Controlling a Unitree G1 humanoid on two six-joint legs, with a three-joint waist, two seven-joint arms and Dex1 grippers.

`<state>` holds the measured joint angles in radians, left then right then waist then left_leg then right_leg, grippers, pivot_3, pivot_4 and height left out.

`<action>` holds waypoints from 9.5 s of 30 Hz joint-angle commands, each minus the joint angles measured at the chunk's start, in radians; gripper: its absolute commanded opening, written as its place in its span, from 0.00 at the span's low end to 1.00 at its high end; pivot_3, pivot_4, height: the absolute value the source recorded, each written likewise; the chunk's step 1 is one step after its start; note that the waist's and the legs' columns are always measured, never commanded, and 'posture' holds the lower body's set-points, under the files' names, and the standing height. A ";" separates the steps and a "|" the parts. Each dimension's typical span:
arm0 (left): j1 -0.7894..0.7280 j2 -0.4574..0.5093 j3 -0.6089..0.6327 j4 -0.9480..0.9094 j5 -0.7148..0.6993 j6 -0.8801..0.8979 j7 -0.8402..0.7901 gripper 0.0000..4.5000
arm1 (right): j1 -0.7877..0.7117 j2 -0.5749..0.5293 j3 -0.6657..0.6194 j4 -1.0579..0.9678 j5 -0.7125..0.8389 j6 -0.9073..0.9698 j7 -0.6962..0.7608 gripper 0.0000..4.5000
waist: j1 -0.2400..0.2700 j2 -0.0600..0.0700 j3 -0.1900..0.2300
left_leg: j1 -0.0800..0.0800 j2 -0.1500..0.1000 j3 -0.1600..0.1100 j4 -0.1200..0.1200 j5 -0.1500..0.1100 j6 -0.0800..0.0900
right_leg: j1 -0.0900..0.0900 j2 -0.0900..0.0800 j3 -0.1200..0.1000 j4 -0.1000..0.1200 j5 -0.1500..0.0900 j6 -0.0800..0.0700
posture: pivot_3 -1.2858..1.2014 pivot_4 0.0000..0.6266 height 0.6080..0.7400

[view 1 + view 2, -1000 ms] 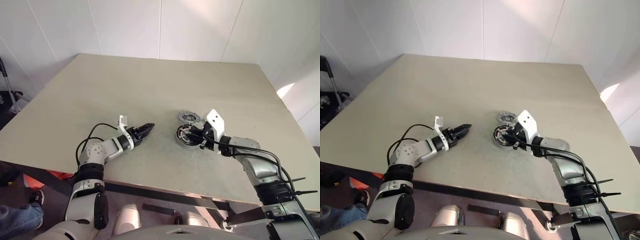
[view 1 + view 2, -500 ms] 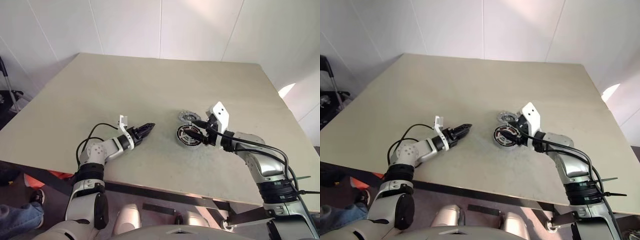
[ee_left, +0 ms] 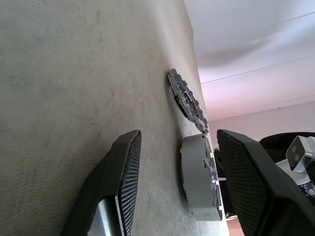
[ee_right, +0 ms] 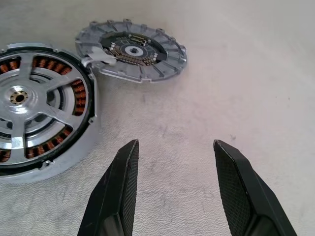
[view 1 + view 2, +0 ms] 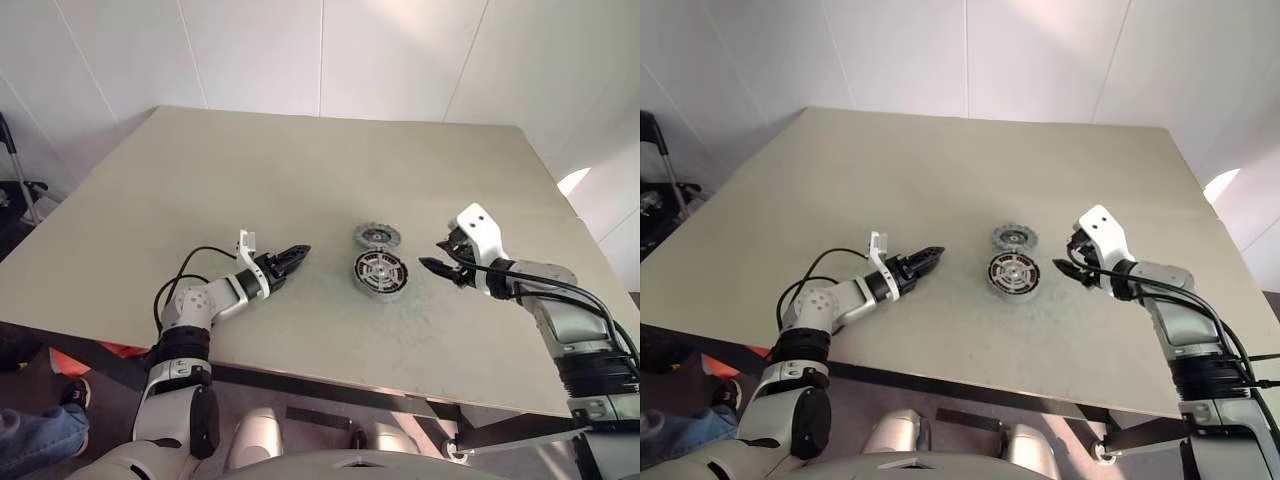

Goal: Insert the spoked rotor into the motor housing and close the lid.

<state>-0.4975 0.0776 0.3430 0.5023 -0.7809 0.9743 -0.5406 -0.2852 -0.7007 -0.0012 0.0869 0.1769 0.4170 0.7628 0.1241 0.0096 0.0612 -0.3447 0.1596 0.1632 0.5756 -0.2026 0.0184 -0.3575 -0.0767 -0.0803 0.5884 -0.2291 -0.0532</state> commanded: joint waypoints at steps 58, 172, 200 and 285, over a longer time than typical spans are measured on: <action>0.083 -0.010 0.001 -0.058 0.006 -0.061 0.027 0.58 | -0.609 -0.031 0.565 0.546 -0.661 -1.214 0.364 0.59 | -0.056 0.000 0.001 | -0.017 0.004 0.001 0.024 -0.004 0.010 | -0.014 0.000 0.000 0.017 0.004 -0.009 | 0.52 0.00 1.00; -0.054 0.134 -0.293 -0.043 0.263 -0.140 -0.228 0.58 | -0.032 0.756 -0.954 -0.377 0.713 1.197 -0.737 1.00 | -0.001 0.007 -0.004 | 0.007 -0.001 0.002 -0.017 0.007 -0.019 | -0.006 0.000 0.003 0.000 -0.003 0.003 | 0.52 0.00 1.00; -0.026 0.123 -0.281 -0.075 0.263 -0.128 -0.191 0.58 | -0.247 0.763 -0.597 -0.285 0.809 0.853 -0.741 1.00 | -0.001 0.008 -0.005 | -0.003 -0.001 0.003 -0.019 0.007 -0.019 | -0.015 0.001 0.002 0.001 0.001 -0.005 | 0.52 0.00 1.00; -0.033 0.178 -0.111 -0.070 0.215 -0.198 -0.143 0.58 | -0.039 0.344 0.169 -0.085 0.013 -0.071 -0.093 0.98 | -0.002 0.005 -0.003 | -0.011 0.003 0.001 0.002 0.001 -0.007 | -0.014 0.001 0.000 0.007 0.003 -0.007 | 0.52 0.00 1.00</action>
<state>-0.5151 0.2496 0.2278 0.4552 -0.5589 0.7855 -0.6830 -0.3155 -0.3595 0.1679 0.0233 0.1972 0.3586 0.6720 0.1217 0.0145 0.0581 -0.3559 0.1624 0.1641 0.5775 -0.2016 0.0110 -0.3711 -0.0756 -0.0801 0.5952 -0.2258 -0.0597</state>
